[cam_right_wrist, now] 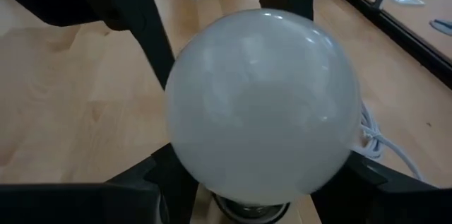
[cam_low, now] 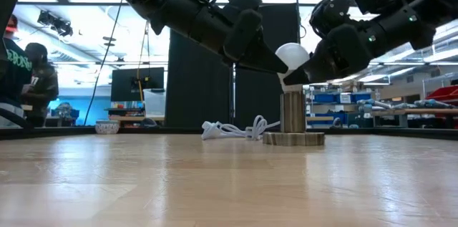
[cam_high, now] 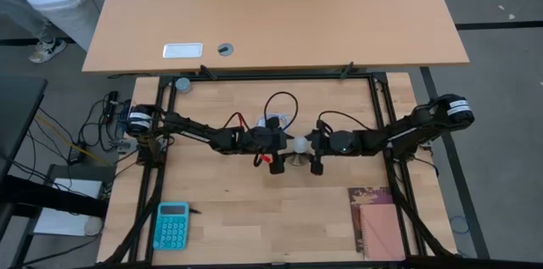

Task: Screw lightbulb
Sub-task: Insert the white lightbulb into the lamp socket

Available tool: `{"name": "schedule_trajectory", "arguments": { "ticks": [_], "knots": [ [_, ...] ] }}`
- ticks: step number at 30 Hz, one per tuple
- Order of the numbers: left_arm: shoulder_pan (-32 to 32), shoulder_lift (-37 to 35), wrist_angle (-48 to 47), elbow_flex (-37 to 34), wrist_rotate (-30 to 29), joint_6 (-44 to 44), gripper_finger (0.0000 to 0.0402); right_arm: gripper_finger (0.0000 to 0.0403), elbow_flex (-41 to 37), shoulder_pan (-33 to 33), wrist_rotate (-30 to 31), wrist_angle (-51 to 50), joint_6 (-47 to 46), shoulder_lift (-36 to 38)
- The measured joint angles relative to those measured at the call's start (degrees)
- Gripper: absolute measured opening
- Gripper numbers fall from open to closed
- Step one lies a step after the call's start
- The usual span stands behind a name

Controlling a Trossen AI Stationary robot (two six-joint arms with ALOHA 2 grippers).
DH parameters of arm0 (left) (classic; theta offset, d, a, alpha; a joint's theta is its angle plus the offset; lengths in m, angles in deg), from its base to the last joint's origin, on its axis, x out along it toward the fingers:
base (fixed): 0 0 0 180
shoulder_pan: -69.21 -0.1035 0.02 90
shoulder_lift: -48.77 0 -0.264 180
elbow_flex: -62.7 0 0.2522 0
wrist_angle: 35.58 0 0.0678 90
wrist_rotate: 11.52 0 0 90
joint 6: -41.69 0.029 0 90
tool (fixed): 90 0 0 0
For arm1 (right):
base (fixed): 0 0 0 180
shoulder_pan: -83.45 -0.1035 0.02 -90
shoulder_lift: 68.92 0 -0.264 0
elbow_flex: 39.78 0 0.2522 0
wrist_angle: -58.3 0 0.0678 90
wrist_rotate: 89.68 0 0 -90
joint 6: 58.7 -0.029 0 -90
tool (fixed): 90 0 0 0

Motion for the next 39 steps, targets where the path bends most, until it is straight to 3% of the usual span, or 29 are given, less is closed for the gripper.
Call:
{"name": "schedule_trajectory", "arguments": {
  "ticks": [20, 31, 39],
  "knots": [
    [0.0, 2.1, 1.5, 0.0, 1.0, 0.9, 0.0248, 0.0225, 0.5, 0.0, -0.2, -2.5, -2.7, -0.1],
    [-0.3, 2.1, 2.8, 0.0, 1.0, 1.5, 0.0248, 0.0158, 0.5, 0.0, -1.0, -2.5, -2.7, -0.1],
    [-0.4, 2.1, 2.5, 0.0, 1.0, 1.5, 0.0248, 0.0160, 0.5, 0.0, -1.1, -2.7, -3.2, -0.1]
  ]
}}
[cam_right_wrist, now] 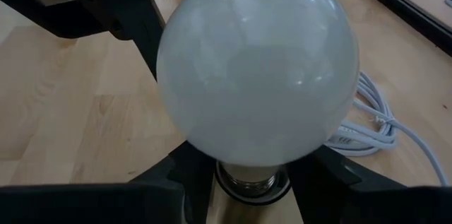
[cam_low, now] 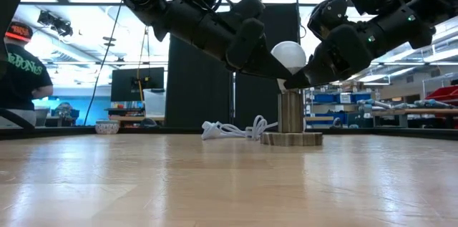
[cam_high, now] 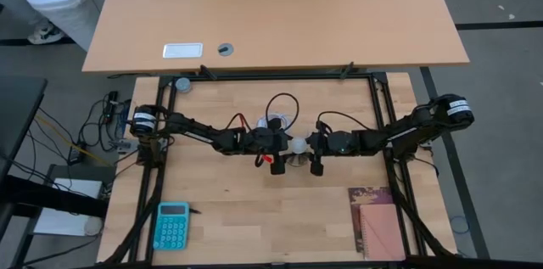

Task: Screw lightbulb
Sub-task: Insert the white lightbulb into the lamp socket

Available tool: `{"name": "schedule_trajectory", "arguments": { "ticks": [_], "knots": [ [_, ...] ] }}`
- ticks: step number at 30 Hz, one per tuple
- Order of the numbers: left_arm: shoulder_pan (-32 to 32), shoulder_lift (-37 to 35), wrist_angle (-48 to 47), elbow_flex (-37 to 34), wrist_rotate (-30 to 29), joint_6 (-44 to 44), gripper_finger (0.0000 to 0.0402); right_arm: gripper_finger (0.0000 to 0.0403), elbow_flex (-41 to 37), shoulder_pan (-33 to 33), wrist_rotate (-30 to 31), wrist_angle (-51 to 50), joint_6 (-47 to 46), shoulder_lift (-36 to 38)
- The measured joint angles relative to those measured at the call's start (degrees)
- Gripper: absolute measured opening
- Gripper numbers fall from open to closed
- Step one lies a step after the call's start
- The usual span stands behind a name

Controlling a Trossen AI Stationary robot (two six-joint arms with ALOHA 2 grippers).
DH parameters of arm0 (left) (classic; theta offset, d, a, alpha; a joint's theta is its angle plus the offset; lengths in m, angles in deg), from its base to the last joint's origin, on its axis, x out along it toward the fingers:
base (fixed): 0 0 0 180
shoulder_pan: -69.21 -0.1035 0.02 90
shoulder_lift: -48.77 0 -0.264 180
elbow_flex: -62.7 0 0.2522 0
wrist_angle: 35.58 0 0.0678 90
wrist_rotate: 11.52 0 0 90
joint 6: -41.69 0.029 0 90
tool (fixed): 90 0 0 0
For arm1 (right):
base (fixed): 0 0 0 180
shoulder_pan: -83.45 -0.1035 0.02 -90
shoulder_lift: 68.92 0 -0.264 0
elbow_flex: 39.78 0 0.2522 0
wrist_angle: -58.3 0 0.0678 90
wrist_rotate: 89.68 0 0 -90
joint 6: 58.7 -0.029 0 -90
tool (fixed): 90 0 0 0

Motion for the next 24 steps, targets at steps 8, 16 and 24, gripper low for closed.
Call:
{"name": "schedule_trajectory", "arguments": {
  "ticks": [8, 16, 24],
  "knots": [
    [0.0, -0.2, -1.2, 0.0, 0.0, 1.3, 0.0248, 0.0155, 0.0, -0.4, -0.1, -0.6, 0.0, 0.0],
    [0.0, -0.3, -1.9, 0.0, 0.0, 1.3, 0.0248, 0.0154, 0.0, -0.3, -0.1, -1.1, 1.2, 0.0],
    [0.0, -0.5, -7.1, 0.1, 1.6, 1.3, 0.0248, 0.0153, 0.0, -0.3, -1.2, -1.5, 1.5, 0.0]
  ]
}}
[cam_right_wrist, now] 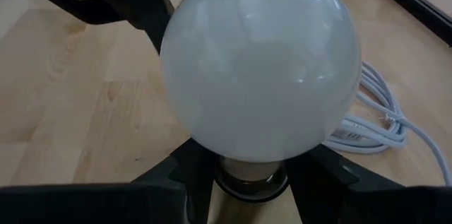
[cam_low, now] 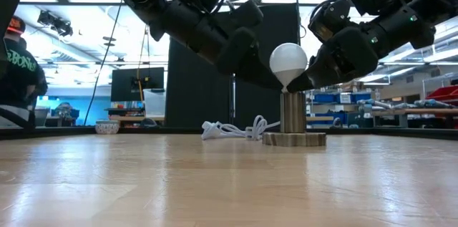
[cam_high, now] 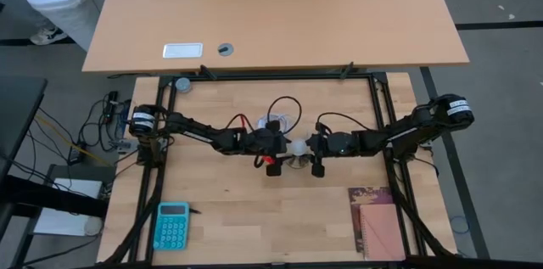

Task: Screw lightbulb
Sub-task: Insert the white lightbulb into the lamp socket

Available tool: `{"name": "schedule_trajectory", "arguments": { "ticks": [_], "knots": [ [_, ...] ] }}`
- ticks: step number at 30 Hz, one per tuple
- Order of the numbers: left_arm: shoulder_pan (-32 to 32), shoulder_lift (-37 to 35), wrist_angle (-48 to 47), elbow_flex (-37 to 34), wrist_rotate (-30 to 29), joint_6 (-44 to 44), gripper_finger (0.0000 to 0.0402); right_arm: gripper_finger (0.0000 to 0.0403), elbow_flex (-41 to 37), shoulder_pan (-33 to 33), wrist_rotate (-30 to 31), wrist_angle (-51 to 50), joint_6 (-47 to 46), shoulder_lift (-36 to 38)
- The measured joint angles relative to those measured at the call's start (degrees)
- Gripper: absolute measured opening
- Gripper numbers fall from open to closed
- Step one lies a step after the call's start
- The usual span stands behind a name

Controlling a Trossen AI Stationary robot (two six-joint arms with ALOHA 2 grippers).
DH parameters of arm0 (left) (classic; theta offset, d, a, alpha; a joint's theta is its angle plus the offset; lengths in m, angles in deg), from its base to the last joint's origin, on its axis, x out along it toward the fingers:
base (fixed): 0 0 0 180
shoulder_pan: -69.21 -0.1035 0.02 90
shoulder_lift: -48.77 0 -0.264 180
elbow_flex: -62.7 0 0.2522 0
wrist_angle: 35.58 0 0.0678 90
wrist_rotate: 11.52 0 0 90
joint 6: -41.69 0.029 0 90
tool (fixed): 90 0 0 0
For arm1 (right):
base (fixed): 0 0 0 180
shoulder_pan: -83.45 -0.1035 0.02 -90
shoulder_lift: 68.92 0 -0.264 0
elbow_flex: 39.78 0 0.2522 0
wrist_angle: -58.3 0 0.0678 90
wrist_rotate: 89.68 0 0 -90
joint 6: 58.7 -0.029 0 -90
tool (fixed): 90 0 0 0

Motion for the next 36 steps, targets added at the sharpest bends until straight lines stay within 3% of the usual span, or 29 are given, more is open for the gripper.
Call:
{"name": "schedule_trajectory", "arguments": {
  "ticks": [7, 14, 23, 36],
  "knots": [
    [0.0, 1.3, -0.7, -1.3, 4.3, -4.3, 0.0248, 0.0153, -0.4, 0.0, -0.9, 0.5, 0.0, 0.0],
    [-0.6, 6.1, 14.3, -4.2, 4.7, -7.2, 0.0248, 0.0153, -0.5, 0.0, -2.0, 1.0, -0.3, 0.0],
    [-0.6, 13.5, 25.0, -3.9, 4.6, -8.7, 0.0247, 0.0153, -0.6, 0.0, -2.2, 1.2, -0.9, 0.0],
    [-0.5, 14.1, 26.5, -3.9, 4.3, -7.8, 0.0168, 0.0153, -0.6, 0.4, -2.3, 1.3, -2.6, 0.0]
  ]
}}
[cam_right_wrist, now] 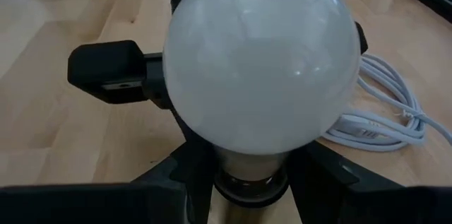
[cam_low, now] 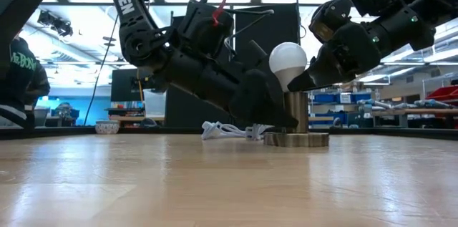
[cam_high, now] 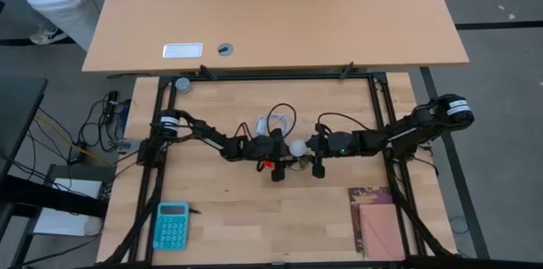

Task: Screw lightbulb
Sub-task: Insert the white lightbulb into the lamp socket

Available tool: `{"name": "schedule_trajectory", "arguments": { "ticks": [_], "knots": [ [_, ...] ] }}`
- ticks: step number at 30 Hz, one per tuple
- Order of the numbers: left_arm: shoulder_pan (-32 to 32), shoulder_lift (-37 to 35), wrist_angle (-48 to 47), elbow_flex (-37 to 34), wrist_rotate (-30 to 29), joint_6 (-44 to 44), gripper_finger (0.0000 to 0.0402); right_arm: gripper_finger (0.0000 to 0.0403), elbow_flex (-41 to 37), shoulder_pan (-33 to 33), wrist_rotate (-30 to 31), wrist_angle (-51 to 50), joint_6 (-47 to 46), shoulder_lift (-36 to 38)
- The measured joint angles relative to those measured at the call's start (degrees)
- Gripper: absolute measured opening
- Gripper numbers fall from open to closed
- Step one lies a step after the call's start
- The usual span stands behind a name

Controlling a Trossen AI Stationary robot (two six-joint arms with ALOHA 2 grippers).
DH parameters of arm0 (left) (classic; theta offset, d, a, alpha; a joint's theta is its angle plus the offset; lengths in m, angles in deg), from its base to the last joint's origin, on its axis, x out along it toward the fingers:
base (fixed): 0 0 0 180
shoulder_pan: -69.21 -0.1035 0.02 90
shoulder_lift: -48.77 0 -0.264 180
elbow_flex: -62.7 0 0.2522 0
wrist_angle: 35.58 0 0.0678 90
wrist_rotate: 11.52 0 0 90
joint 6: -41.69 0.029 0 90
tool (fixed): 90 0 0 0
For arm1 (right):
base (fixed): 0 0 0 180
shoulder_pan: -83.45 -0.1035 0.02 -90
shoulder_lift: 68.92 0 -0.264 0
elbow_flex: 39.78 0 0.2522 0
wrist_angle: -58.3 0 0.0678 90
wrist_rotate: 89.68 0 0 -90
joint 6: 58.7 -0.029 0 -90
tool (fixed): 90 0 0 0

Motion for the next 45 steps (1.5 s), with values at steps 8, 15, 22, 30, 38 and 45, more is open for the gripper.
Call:
{"name": "schedule_trajectory", "arguments": {
  "ticks": [8, 15, 22, 30, 38, 45],
  "knots": [
    [0.0, 0.0, 0.3, 0.0, -0.9, -0.2, 0.0165, 0.0153, 0.0, 0.0, 0.1, -0.3, -1.6, 0.0],
    [0.1, 0.0, 0.3, 0.0, -2.9, -1.7, 0.0163, 0.0153, 0.0, -0.6, 1.2, -0.9, -2.4, 0.1],
    [0.1, 0.0, 0.4, -0.1, -3.4, -2.8, 0.0162, 0.0153, 0.0, -1.0, 2.4, -1.1, -2.6, 0.1],
    [0.0, 0.0, 0.1, -0.1, -2.4, -2.7, 0.0163, 0.0157, 0.0, -1.0, 2.3, -1.6, -1.4, 0.1],
    [0.0, -2.1, -2.2, 0.0, -2.2, 0.2, 0.0208, 0.0189, 0.1, -1.0, 1.2, -2.8, -1.3, 0.0],
    [-0.2, -7.3, -10.1, 0.1, -2.2, 3.2, 0.0218, 0.0196, 0.0, -1.0, 0.9, -3.1, -0.2, 0.0]
  ]
}}
